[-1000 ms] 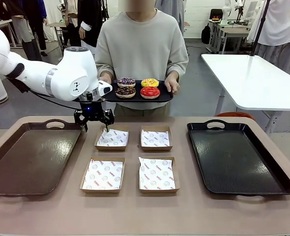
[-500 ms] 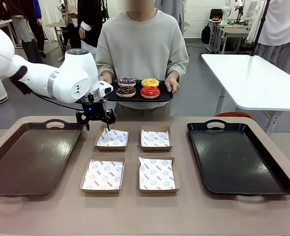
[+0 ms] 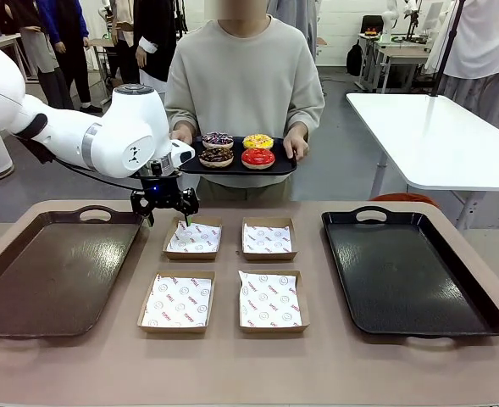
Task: Individually package the donuts and arrange them on the tray.
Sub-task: Pick up one Paper togo box.
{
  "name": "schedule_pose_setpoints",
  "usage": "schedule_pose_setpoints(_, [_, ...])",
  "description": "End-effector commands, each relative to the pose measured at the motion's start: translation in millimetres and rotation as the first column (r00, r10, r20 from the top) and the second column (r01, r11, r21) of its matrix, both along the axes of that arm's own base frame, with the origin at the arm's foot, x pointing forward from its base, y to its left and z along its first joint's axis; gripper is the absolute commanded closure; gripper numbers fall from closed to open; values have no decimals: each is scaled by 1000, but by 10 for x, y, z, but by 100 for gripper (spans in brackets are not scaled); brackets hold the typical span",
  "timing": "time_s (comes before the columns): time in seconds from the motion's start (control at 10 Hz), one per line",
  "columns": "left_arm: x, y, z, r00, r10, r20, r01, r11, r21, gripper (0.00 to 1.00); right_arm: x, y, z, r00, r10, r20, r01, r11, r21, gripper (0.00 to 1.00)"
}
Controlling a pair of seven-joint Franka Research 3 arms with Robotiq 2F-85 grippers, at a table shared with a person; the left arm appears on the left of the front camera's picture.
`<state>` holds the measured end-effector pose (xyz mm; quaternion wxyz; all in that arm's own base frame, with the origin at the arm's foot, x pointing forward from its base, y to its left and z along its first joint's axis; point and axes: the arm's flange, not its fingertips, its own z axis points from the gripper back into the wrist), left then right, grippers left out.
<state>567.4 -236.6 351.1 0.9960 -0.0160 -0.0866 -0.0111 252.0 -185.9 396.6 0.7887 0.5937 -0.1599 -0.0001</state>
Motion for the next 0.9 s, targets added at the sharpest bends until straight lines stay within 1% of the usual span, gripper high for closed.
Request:
schedule_pose_setpoints(0.0, [-20,3,26,1000,4,-9,-4,1000,-2,0,-10,-5,0,1000,3,4,-3,1000,6,0])
schedule_pose_setpoints(0.1, [0,0,0,1000,0,0,0,1000,0,0,-10,-5,0,1000,3,4,-3,1000,6,0])
schedule_pose_setpoints(0.2, [5,13,-12,999,-24,-27,25,1000,10,0,-10,-5,0,1000,3,4,-3,1000,6,0])
schedule_pose_setpoints(0.3, [15,12,-37,999,-41,-27,41,999,26,0,-10,-5,0,1000,3,4,-3,1000,6,0])
schedule_pose_setpoints(0.5, [77,10,-111,998,-35,-43,35,999,7,0,-10,-5,0,1000,3,4,-3,1000,6,0])
schedule_pose_setpoints(0.8, [152,-29,-211,998,-25,-63,26,1000,17,0,-10,-5,0,1000,3,4,-3,1000,6,0])
